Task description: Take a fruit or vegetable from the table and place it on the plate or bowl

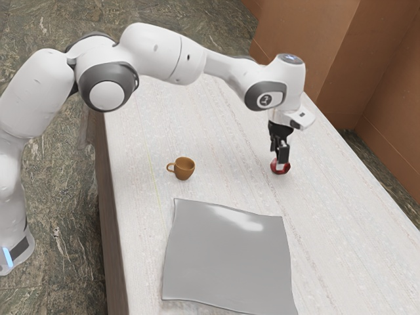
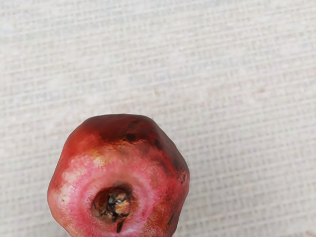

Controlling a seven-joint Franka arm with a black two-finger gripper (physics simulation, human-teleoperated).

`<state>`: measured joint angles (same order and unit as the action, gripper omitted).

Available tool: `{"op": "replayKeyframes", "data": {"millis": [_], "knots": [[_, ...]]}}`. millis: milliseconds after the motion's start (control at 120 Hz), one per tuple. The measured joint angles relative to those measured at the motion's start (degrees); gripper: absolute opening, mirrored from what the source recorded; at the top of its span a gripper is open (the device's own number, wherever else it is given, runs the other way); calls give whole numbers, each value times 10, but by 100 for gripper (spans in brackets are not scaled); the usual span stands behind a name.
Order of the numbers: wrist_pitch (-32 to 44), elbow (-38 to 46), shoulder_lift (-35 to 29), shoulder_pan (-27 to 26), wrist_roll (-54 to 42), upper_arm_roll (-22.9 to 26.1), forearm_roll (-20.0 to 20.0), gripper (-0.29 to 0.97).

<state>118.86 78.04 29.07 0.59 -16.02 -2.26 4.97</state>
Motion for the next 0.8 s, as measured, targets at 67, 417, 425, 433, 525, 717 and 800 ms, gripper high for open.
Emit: {"op": "replayKeyframes", "data": {"millis": [67,417,425,433,525,717,800], "knots": [[2,1,1,0,-4,0,3,68],[17,8,7,0,-19,-10,17,68],[18,8,7,0,-19,-10,17,68],[18,8,7,0,-20,-10,17,68],[28,8,14,-1,-23,-9,18,68],[53,6,27,0,-29,-9,18,68],[62,6,33,1,-32,-9,17,68]]}}
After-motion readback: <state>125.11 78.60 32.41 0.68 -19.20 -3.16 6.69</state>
